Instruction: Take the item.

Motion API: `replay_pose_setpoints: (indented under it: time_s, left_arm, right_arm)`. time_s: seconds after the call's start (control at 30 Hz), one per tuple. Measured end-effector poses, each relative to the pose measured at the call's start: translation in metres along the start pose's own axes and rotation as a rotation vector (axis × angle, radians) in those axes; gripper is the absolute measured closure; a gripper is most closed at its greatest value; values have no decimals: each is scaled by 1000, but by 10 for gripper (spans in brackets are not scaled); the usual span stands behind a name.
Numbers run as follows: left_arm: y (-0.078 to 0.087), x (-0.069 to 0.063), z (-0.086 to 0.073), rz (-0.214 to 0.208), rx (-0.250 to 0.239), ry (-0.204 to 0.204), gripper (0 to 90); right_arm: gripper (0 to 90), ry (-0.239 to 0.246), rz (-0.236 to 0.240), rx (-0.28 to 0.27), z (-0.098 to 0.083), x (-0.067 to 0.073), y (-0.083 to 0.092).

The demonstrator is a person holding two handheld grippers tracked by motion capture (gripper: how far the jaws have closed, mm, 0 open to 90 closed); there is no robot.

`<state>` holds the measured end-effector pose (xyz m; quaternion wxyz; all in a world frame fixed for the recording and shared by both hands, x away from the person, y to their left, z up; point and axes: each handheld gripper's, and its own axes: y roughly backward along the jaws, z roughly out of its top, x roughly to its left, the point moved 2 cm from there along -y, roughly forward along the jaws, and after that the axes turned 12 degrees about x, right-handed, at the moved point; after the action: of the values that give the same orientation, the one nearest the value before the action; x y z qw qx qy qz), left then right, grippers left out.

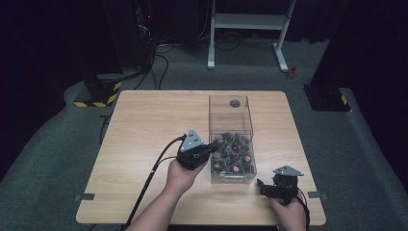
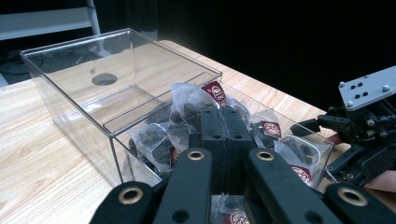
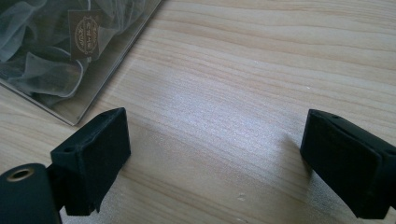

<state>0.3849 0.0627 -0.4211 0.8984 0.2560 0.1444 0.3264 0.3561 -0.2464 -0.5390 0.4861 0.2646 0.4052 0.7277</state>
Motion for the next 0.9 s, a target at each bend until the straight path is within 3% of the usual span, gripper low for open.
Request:
replay_pose_setpoints:
  time_s: [0.43,0.9]
  left_arm:
    - [4,2,-6,12,3,7,898]
    - [17,14,-16,37,1,27,898]
  right_arm:
    - [83,0,0,0,0,0,0]
    - [83,0,0,0,0,0,0]
